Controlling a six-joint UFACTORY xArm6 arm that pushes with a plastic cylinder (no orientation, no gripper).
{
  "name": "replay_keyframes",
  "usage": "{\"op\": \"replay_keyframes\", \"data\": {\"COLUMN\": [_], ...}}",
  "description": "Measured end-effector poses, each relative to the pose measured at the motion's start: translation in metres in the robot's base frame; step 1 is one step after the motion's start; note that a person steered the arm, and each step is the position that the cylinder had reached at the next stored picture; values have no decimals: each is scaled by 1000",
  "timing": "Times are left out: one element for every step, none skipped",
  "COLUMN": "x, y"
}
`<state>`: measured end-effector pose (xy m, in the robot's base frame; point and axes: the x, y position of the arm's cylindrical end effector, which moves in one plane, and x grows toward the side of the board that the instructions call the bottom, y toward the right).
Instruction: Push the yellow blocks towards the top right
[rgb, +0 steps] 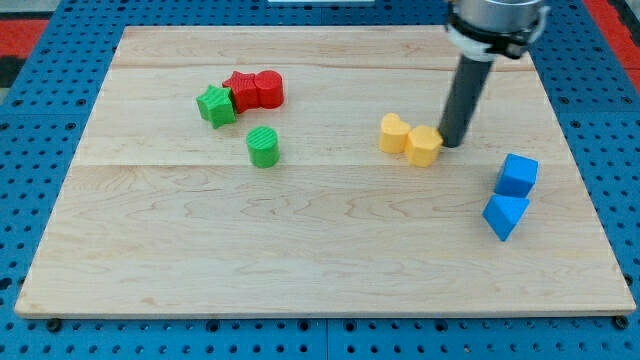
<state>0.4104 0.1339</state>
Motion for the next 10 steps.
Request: {"op": "replay_keyframes", "data": {"x": [12, 19, 26, 26, 23, 18, -14, -37, -60, -82], "y": [-4, 3, 17, -29, -58, -50, -72, -100, -107, -117]}}
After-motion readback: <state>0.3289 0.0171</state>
